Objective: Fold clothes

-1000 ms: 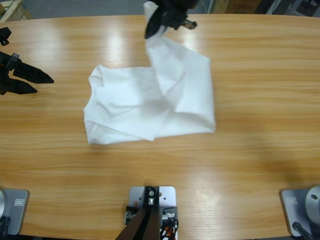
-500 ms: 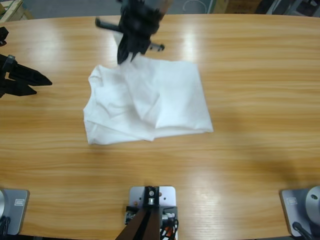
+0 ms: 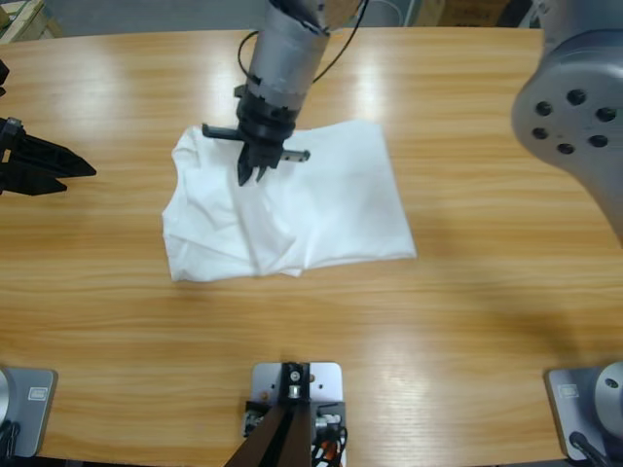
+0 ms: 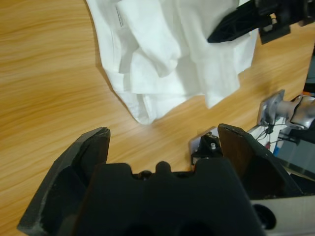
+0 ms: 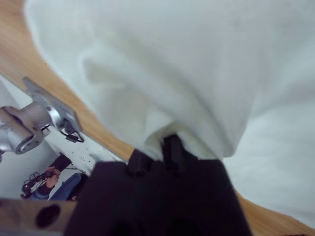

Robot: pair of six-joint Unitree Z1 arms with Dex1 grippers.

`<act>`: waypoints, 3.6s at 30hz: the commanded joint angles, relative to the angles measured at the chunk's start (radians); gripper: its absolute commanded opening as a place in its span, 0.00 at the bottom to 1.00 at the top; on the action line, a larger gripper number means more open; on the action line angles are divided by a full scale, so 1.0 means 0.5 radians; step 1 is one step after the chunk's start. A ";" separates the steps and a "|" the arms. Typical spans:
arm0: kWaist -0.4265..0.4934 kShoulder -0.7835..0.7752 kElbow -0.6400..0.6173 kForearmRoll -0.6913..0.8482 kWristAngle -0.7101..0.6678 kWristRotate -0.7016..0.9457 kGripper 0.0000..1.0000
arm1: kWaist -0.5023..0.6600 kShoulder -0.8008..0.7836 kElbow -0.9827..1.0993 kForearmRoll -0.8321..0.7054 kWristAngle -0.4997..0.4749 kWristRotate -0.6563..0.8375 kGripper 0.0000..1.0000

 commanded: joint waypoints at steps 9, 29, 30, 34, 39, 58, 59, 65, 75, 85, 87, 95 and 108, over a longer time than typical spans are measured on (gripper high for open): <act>-0.017 0.026 0.079 -0.015 -0.028 0.041 0.87 | 0.023 -0.096 -1.111 -0.226 -0.152 -0.134 0.00; -0.023 0.031 0.086 -0.019 -0.028 0.041 0.87 | 0.020 -0.204 -1.115 -0.363 -0.374 -0.140 0.00; -0.023 0.032 0.086 -0.021 -0.028 0.041 0.87 | 0.020 -0.198 -1.115 -0.376 -0.370 -0.139 0.00; -0.023 0.052 0.086 -0.032 -0.028 0.041 0.87 | 0.017 -0.180 -1.115 -0.384 -0.353 -0.136 0.00; -0.023 0.060 0.086 -0.037 -0.028 0.044 0.87 | 0.017 -0.135 -1.117 -0.461 -0.223 -0.140 0.03; -0.026 0.045 0.093 -0.040 -0.028 0.044 0.87 | -0.027 -0.204 -1.129 -0.158 -0.231 -0.329 1.00; -0.026 0.045 0.093 -0.040 -0.028 0.044 0.87 | -0.041 -0.231 -1.129 -0.048 -0.294 -0.378 1.00; -0.026 0.049 0.095 -0.052 -0.031 0.050 0.87 | -0.080 -0.349 -1.105 0.208 -0.396 -0.469 1.00; -0.026 0.008 0.110 -0.052 -0.035 0.050 0.87 | -0.137 -0.641 -0.210 0.185 -0.406 -0.324 1.00; -0.026 0.013 0.112 -0.061 -0.056 0.074 0.87 | -0.211 -1.534 1.994 -1.143 -0.300 -0.086 1.00; -0.032 0.039 0.112 -0.061 -0.069 0.078 0.87 | -0.239 -1.598 2.032 -1.149 -0.300 -0.093 1.00; -0.098 0.121 0.091 -0.061 -0.065 0.078 0.86 | -0.440 -2.028 2.755 -1.691 -0.109 -0.031 1.00; -0.152 0.024 0.104 -0.061 -0.007 0.022 0.86 | -0.746 -1.922 3.226 -2.267 0.342 -0.283 0.99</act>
